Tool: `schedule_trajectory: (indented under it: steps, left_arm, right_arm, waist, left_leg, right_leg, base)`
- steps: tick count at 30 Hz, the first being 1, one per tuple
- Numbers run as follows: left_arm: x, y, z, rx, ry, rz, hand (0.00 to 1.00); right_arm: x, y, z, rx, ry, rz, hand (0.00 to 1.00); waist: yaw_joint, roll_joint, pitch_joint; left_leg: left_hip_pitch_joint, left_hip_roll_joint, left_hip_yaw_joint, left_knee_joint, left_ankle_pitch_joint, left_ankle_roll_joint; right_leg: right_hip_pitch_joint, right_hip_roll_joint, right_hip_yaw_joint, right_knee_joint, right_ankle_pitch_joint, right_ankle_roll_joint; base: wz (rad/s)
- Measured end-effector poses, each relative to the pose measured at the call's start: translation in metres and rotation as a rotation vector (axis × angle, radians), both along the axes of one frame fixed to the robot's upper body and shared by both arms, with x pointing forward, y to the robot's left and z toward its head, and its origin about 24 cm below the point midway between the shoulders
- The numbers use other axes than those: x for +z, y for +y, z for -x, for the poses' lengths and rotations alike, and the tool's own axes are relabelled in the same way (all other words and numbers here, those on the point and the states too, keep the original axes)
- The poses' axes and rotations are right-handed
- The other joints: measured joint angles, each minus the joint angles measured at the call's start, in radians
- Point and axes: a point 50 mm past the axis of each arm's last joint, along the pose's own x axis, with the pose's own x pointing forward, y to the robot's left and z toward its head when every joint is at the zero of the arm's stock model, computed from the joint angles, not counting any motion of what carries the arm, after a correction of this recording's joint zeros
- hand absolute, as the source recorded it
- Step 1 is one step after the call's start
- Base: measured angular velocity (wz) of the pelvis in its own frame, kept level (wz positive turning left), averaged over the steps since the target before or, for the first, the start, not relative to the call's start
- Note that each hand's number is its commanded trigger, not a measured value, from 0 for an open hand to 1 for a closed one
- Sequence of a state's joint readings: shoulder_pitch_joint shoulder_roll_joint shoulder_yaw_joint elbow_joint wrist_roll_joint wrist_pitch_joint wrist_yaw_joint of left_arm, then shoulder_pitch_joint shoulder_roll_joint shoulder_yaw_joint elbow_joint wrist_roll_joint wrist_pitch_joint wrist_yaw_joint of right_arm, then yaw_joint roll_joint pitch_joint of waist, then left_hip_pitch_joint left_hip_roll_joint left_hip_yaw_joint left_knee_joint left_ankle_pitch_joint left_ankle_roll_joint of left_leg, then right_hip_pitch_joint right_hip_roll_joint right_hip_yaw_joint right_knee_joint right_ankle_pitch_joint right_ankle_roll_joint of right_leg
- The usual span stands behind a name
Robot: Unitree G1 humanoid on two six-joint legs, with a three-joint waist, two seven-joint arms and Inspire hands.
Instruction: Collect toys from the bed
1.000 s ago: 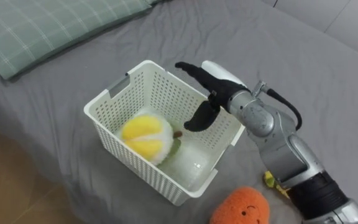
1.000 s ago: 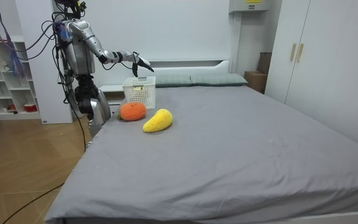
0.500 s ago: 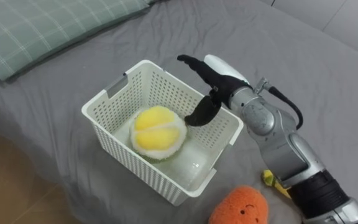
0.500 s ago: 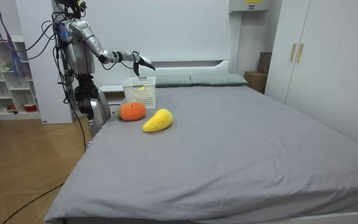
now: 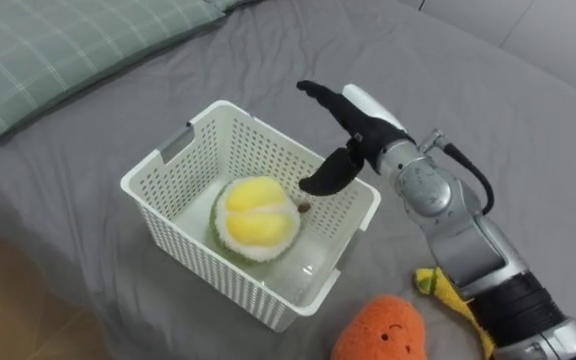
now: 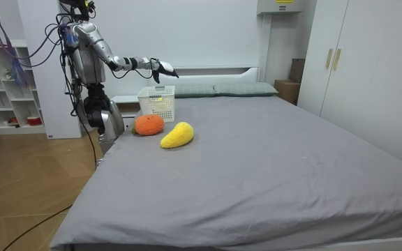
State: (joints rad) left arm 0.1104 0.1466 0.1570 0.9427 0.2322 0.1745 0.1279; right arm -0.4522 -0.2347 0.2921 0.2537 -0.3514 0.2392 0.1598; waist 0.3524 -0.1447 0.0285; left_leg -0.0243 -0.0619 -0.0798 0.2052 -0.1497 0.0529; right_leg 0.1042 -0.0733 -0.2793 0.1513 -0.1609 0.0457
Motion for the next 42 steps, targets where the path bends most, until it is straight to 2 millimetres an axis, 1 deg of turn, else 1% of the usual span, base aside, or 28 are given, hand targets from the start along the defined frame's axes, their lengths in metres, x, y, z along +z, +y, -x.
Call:
schedule_trajectory:
  steps: [1, 3, 6, 8, 11, 12, 13, 15, 16, 18, 20, 21, 23, 25, 26, 28, 29, 31, 32, 33, 36, 37, 39, 41, 42]
  left_arm:
    - [0.000, 0.000, -0.001, 0.001, -0.003, 0.001, 0.00]
    - [0.000, -0.001, -0.002, 0.001, -0.010, 0.004, 0.00]
    - [0.000, -0.001, -0.001, 0.005, -0.009, -0.001, 0.00]
    - [0.001, 0.000, 0.000, 0.008, -0.017, -0.014, 0.00]
    - [0.002, 0.000, -0.002, 0.007, -0.031, -0.014, 0.00]
    - [0.002, 0.000, -0.001, 0.012, -0.029, -0.010, 0.00]
    - [0.001, -0.001, 0.000, 0.021, -0.029, -0.005, 0.00]
    - [0.000, -0.001, 0.005, 0.043, -0.025, 0.007, 0.00]
    - [0.000, -0.002, 0.007, 0.044, -0.021, 0.008, 0.00]
    - [-0.002, -0.003, 0.014, 0.050, -0.002, 0.013, 0.00]
    - [-0.003, -0.003, 0.017, 0.052, 0.007, 0.014, 0.00]
    - [-0.003, -0.003, 0.018, 0.052, 0.010, 0.014, 0.00]
    - [-0.005, -0.003, 0.022, 0.054, 0.021, 0.020, 0.00]
    - [-0.006, -0.002, 0.026, 0.059, 0.034, 0.022, 0.00]
    - [-0.006, -0.002, 0.029, 0.060, 0.042, 0.024, 0.00]
    - [-0.007, -0.002, 0.030, 0.061, 0.049, 0.027, 0.00]
    - [-0.007, -0.002, 0.032, 0.061, 0.056, 0.033, 0.00]
    - [-0.008, -0.002, 0.035, 0.059, 0.067, 0.038, 0.00]
    - [-0.009, -0.003, 0.037, 0.054, 0.075, 0.038, 0.00]
    - [-0.009, -0.003, 0.040, 0.054, 0.081, 0.038, 0.00]
    - [-0.010, -0.003, 0.042, 0.047, 0.091, 0.039, 0.00]
    - [-0.010, -0.004, 0.043, 0.043, 0.093, 0.039, 0.00]
    - [-0.010, -0.004, 0.041, 0.040, 0.088, 0.039, 0.00]
    - [-0.010, -0.004, 0.041, 0.044, 0.086, 0.040, 0.00]
    - [-0.009, -0.004, 0.041, 0.047, 0.083, 0.042, 0.00]
  right_arm:
    - [0.000, -0.004, -0.001, -0.017, 0.000, -0.002, 0.00]
    - [0.002, -0.015, -0.003, -0.064, -0.013, -0.013, 0.00]
    - [0.003, -0.022, -0.004, -0.106, -0.033, -0.030, 0.00]
    - [-0.001, -0.028, -0.004, -0.130, -0.035, -0.024, 0.00]
    - [-0.003, -0.042, -0.005, -0.172, -0.032, -0.006, 0.00]
    - [-0.005, -0.047, -0.004, -0.182, -0.025, 0.004, 0.00]
    - [-0.007, -0.049, -0.003, -0.188, -0.019, 0.009, 0.00]
    - [-0.012, -0.059, 0.001, -0.217, -0.005, 0.012, 0.00]
    - [-0.014, -0.062, 0.003, -0.225, -0.003, 0.015, 0.00]
    - [-0.022, -0.073, 0.010, -0.265, 0.020, 0.009, 0.00]
    - [-0.029, -0.081, 0.016, -0.295, 0.042, 0.002, 0.00]
    - [-0.030, -0.083, 0.017, -0.302, 0.048, 0.000, 0.00]
    - [-0.035, -0.089, 0.021, -0.327, 0.064, -0.006, 0.00]
    - [-0.039, -0.092, 0.024, -0.341, 0.075, -0.017, 0.00]
    - [-0.041, -0.093, 0.025, -0.343, 0.081, -0.020, 0.00]
    - [-0.045, -0.095, 0.026, -0.355, 0.092, -0.015, 0.00]
    - [-0.047, -0.096, 0.027, -0.363, 0.097, -0.013, 0.00]
    - [-0.050, -0.098, 0.029, -0.368, 0.103, -0.011, 0.00]
    - [-0.053, -0.098, 0.031, -0.369, 0.110, -0.010, 0.00]
    - [-0.055, -0.099, 0.033, -0.371, 0.115, -0.009, 0.00]
    - [-0.060, -0.102, 0.038, -0.390, 0.123, -0.007, 0.00]
    - [-0.062, -0.103, 0.039, -0.396, 0.128, -0.006, 0.00]
    - [-0.063, -0.105, 0.040, -0.408, 0.127, -0.008, 0.00]
    - [-0.063, -0.107, 0.041, -0.423, 0.115, -0.007, 0.00]
    - [-0.062, -0.108, 0.041, -0.433, 0.106, -0.006, 0.00]
  waist:
    - [-0.001, 0.002, -0.0003]
    - [-0.009, 0.009, -0.0046]
    - [-0.037, 0.024, -0.0103]
    - [-0.053, 0.027, -0.0141]
    - [-0.073, 0.029, -0.0140]
    - [-0.077, 0.032, -0.0121]
    - [-0.081, 0.034, -0.0126]
    - [-0.108, 0.041, -0.0137]
    - [-0.114, 0.044, -0.0144]
    - [-0.136, 0.059, -0.0210]
    - [-0.151, 0.069, -0.0235]
    - [-0.156, 0.073, -0.0234]
    - [-0.161, 0.082, -0.0262]
    - [-0.175, 0.081, -0.0272]
    - [-0.183, 0.078, -0.0260]
    - [-0.189, 0.071, -0.0258]
    - [-0.195, 0.066, -0.0257]
    - [-0.197, 0.062, -0.0264]
    - [-0.206, 0.059, -0.0275]
    - [-0.212, 0.058, -0.0269]
    - [-0.216, 0.060, -0.0246]
    - [-0.216, 0.065, -0.0219]
    - [-0.236, 0.069, -0.0198]
    - [-0.241, 0.074, -0.0210]
    - [-0.247, 0.077, -0.0235]
  left_leg:
    - [0.000, 0.001, 0.002, 0.000, 0.000, 0.000]
    - [0.002, 0.003, 0.014, -0.001, -0.001, 0.001]
    - [0.015, 0.004, 0.024, -0.003, 0.000, 0.002]
    - [0.020, 0.005, 0.028, -0.008, 0.000, 0.002]
    - [0.024, 0.009, 0.048, -0.008, -0.001, 0.003]
    - [0.035, 0.011, 0.055, -0.011, -0.003, 0.005]
    - [0.039, 0.011, 0.056, -0.013, -0.003, 0.005]
    - [0.046, 0.013, 0.062, -0.016, -0.006, 0.006]
    - [0.047, 0.013, 0.066, -0.015, -0.008, 0.006]
    - [0.054, 0.014, 0.076, -0.015, -0.010, 0.007]
    - [0.059, 0.015, 0.083, -0.017, -0.010, 0.007]
    - [0.062, 0.015, 0.091, -0.019, -0.010, 0.007]
    - [0.075, 0.020, 0.111, -0.033, -0.010, 0.007]
    - [0.086, 0.023, 0.125, -0.039, -0.011, 0.006]
    - [0.088, 0.026, 0.136, -0.041, -0.012, 0.005]
    - [0.090, 0.029, 0.144, -0.041, -0.015, 0.004]
    - [0.093, 0.032, 0.155, -0.041, -0.017, 0.003]
    - [0.102, 0.034, 0.163, -0.042, -0.021, 0.002]
    - [0.106, 0.035, 0.166, -0.043, -0.023, 0.002]
    - [0.108, 0.036, 0.172, -0.044, -0.024, 0.002]
    - [0.117, 0.038, 0.186, -0.048, -0.025, 0.002]
    - [0.124, 0.039, 0.189, -0.054, -0.025, 0.002]
    - [0.123, 0.040, 0.191, -0.054, -0.025, 0.002]
    - [0.122, 0.041, 0.191, -0.055, -0.026, 0.001]
    - [0.119, 0.041, 0.192, -0.055, -0.026, 0.000]
  right_leg:
    - [-0.001, 0.000, 0.002, 0.000, 0.000, 0.000]
    - [-0.003, 0.000, 0.006, 0.001, 0.000, -0.001]
    - [0.001, -0.001, 0.013, 0.001, 0.000, -0.001]
    - [0.002, -0.001, 0.016, 0.001, 0.000, -0.001]
    - [0.002, -0.001, 0.021, 0.002, 0.001, 0.000]
    - [0.009, 0.000, 0.030, 0.002, 0.001, 0.000]
    - [0.013, 0.000, 0.032, 0.002, 0.001, 0.000]
    - [0.018, 0.001, 0.035, 0.002, 0.001, 0.000]
    - [0.017, 0.001, 0.037, 0.002, 0.001, 0.000]
    - [0.016, 0.001, 0.050, 0.002, 0.001, 0.000]
    - [0.016, 0.002, 0.059, 0.002, 0.001, 0.000]
    - [0.016, 0.002, 0.062, 0.003, 0.001, 0.000]
    - [0.016, 0.006, 0.086, 0.003, 0.001, 0.000]
    - [0.019, 0.007, 0.090, 0.004, 0.001, 0.000]
    - [0.019, 0.009, 0.101, 0.005, 0.001, -0.001]
    - [0.018, 0.011, 0.109, 0.006, 0.002, -0.001]
    - [0.016, 0.014, 0.118, 0.006, 0.002, -0.002]
    - [0.017, 0.016, 0.130, 0.005, 0.003, -0.003]
    - [0.017, 0.018, 0.136, 0.005, 0.003, -0.003]
    - [0.017, 0.018, 0.141, 0.004, 0.003, -0.003]
    - [0.018, 0.020, 0.154, 0.003, 0.003, -0.003]
    - [0.019, 0.022, 0.162, 0.003, 0.003, -0.004]
    - [0.017, 0.023, 0.165, 0.003, 0.003, -0.004]
    - [0.013, 0.023, 0.165, 0.004, 0.004, -0.004]
    - [0.008, 0.023, 0.165, 0.005, 0.004, -0.004]
  base:
    - [-0.08]
    - [-0.12]
    - [-0.09]
    - [-0.09]
    - [-0.10]
    - [-0.16]
    - [-0.12]
    - [-0.09]
    - [-0.16]
    - [-0.17]
    - [-0.13]
    - [-0.22]
    - [-0.31]
    - [-0.17]
    - [-0.18]
    - [-0.18]
    - [-0.21]
    - [-0.20]
    - [-0.12]
    - [-0.12]
    - [-0.16]
    - [-0.16]
    - [-0.07]
    - [-0.02]
    - [-0.05]
